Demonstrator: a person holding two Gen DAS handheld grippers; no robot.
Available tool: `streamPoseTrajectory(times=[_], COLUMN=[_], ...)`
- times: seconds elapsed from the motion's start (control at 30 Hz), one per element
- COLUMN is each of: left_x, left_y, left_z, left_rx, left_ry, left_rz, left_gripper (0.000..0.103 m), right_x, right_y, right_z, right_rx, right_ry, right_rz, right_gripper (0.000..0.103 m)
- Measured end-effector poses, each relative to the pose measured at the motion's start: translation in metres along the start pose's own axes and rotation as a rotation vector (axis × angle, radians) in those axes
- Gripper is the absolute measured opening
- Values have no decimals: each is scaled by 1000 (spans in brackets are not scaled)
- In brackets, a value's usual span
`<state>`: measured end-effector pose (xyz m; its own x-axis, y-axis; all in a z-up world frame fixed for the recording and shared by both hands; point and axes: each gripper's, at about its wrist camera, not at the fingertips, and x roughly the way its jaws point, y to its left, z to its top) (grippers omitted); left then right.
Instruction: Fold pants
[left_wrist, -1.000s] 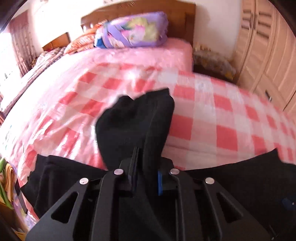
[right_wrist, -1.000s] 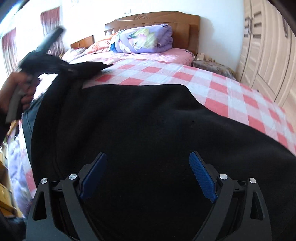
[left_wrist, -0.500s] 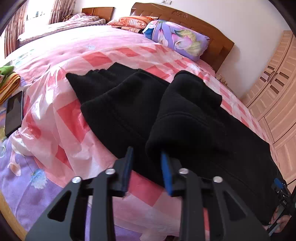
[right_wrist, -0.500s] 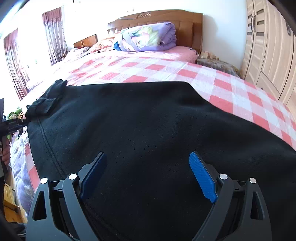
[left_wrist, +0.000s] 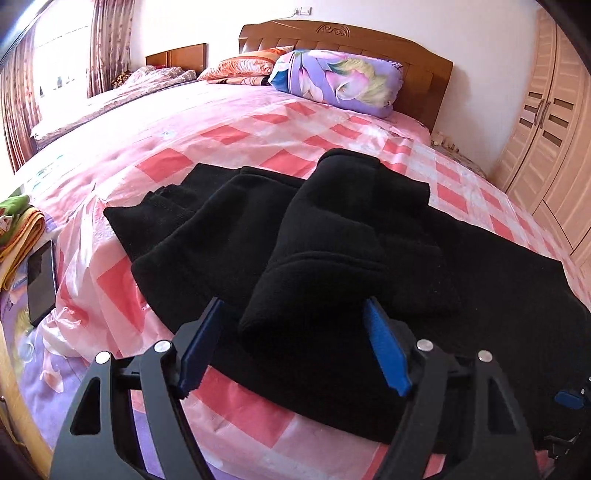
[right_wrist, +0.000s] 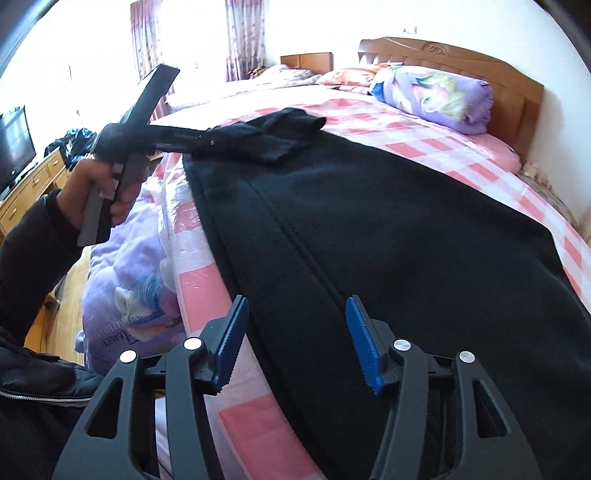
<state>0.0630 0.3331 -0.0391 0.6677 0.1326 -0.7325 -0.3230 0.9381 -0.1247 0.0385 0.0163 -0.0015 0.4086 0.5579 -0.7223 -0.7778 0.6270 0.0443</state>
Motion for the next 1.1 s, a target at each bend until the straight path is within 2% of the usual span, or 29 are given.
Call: streamPoseTrajectory(times=[0.13,0.2,0.3,0.33,0.37,0.4,0.43,0.53,0.63,0.77,0.8,0.83,0.9,0.93,0.97,1.0,1.07,1.1], left_x=[-6,-4,0,0,0,-2,-5,-23,-40,-20,-10,-7,-12,-16,-21,-29,-46,-56], left_y=[2,0,0,-1,-2,-4,-4,1,6,14,20,25,29,31,33,34,29,20], left_z=[-1,-1,-2,-3,-3,-3,-2,2,5,-6,-11,-15,-16,-16,-16,-16,-16,-16], left_rx=[28,47,45,46,49,53,55,4,-24,-38,-63,-76,-75,-76,-83,-86,-41,17], left_ry=[-17,-16,-9,-14,-15,-30,-46,-94,-122,-42,-18,-26,-56,-64,-76,-103,-151,-182], left_rz=[36,41,7,-5,-20,0,13,-35,-57,-13,-18,-30,3,41,65,85,124,142], left_gripper=[75,72,59,50,38,32,22,15,14,14,15,20,44,76,91,91,91,91], right_x=[5,13,21,22,21,20,18,7,-5,3,10,16,15,13,9,3,-8,-12], right_y=[12,18,26,27,28,28,27,30,30,28,30,32,33,31,30,28,23,19], right_z=[8,11,11,11,11,11,11,15,18,13,10,6,6,8,9,11,13,14], right_rx=[-47,-81,-124,-134,-142,-146,-142,-151,-142,-129,-132,-143,-124,-110,-101,-84,-52,-27], right_ry=[7,20,24,24,19,10,0,-42,-70,-32,-8,1,-5,4,4,-10,-48,-61], right_rz=[12,6,-29,-37,-54,-74,-68,-83,-76,-35,-31,-36,-24,0,29,30,21,26], right_gripper=[45,44,44,41,30,27,9,8,8,8,9,10,18,35,68,77,78,78])
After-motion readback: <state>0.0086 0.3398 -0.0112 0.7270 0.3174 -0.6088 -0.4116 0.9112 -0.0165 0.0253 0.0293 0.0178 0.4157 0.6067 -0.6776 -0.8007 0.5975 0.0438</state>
